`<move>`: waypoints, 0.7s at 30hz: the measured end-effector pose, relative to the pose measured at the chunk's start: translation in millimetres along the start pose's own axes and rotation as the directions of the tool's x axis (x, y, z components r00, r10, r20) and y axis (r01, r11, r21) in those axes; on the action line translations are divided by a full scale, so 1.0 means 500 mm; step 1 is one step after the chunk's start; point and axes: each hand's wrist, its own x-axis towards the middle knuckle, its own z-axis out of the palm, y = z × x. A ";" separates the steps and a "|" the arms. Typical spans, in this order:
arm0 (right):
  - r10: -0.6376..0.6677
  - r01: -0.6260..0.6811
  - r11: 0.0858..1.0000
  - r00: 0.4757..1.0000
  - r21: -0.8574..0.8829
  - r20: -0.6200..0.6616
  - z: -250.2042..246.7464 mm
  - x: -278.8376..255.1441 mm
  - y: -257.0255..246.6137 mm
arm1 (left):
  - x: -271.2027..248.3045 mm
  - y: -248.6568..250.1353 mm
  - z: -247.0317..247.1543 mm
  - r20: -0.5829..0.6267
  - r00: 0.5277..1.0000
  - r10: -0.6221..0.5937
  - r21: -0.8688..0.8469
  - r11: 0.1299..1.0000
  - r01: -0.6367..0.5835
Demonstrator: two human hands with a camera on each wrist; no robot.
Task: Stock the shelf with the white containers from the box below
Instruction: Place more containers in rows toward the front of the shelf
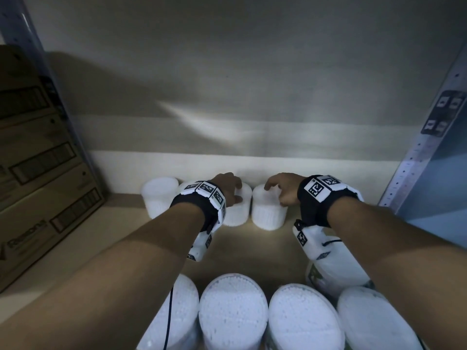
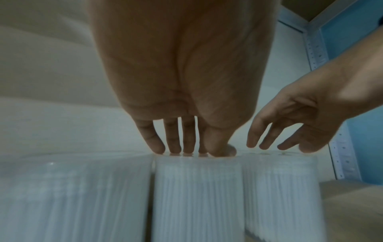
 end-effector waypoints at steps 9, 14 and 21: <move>0.099 -0.100 0.994 0.995 -0.050 -0.016 0.006 0.013 -0.010 | 0.003 -0.008 0.009 -0.020 1.000 0.002 -0.038 0.999 -0.003; 0.068 -0.068 0.996 0.998 -0.061 0.005 0.000 0.007 -0.011 | 0.007 -0.010 0.012 -0.018 1.000 0.005 -0.038 0.999 -0.005; -0.011 0.012 1.000 0.999 -0.028 0.034 -0.007 -0.002 -0.002 | 0.009 -0.012 0.014 -0.016 1.000 0.009 -0.035 0.999 -0.010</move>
